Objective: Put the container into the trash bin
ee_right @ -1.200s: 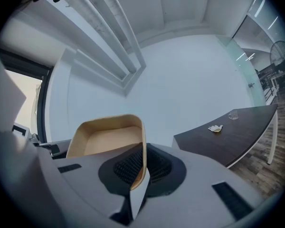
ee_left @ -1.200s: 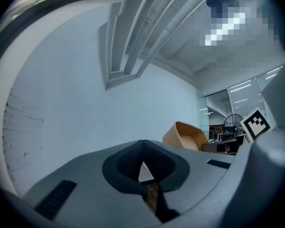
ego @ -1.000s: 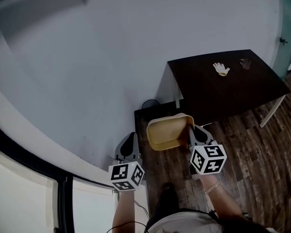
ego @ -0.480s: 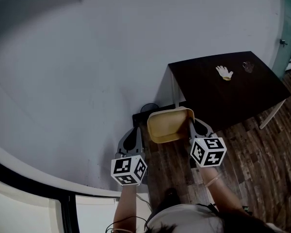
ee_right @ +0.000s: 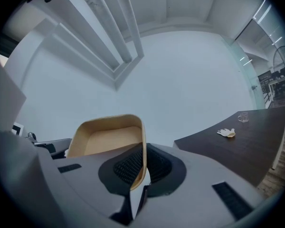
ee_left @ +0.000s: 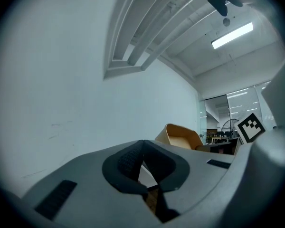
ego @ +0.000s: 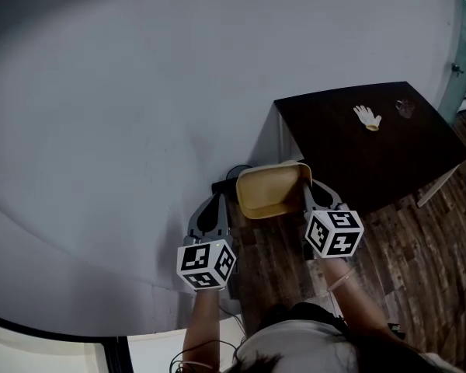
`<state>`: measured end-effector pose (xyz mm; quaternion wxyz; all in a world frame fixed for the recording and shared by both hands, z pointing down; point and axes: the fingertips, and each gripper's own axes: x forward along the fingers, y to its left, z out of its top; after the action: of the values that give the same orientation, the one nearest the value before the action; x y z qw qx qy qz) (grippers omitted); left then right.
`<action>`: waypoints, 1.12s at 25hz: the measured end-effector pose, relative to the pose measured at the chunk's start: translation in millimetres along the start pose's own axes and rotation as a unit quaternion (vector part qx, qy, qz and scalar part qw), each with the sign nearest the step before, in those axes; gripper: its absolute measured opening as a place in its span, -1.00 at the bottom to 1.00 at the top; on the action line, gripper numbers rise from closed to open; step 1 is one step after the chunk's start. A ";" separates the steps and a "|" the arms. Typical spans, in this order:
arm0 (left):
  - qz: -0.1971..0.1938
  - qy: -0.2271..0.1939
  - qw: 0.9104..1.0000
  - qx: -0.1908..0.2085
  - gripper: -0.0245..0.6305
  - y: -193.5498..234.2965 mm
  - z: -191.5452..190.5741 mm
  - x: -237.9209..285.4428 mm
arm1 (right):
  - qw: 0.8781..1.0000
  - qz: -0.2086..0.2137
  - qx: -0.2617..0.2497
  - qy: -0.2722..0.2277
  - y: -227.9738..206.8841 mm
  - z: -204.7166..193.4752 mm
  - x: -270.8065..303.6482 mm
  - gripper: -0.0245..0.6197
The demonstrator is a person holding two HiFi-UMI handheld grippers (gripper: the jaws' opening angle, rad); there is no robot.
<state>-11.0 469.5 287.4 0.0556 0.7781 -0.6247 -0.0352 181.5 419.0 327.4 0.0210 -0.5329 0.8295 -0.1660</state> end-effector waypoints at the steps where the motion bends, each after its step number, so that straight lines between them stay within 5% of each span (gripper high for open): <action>1: 0.000 0.001 1.000 -0.002 -0.86 3.8 -0.7 5.8 | 1.000 -0.001 0.001 0.000 -0.6 0.5 6.6 -0.89; 13: 0.003 0.008 1.000 -0.012 -0.86 50.1 -15.5 94.6 | 1.000 0.000 0.006 -0.003 -20.5 6.8 107.5 -0.89; 28: 0.018 0.012 1.000 -0.012 -0.86 107.5 -53.2 286.1 | 1.000 0.016 0.009 0.009 -99.8 7.1 303.5 -0.89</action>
<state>-46.4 169.5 358.3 0.0731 0.7666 -0.6371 -0.0327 139.7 109.2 393.5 0.0205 -0.5180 0.8365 -0.1779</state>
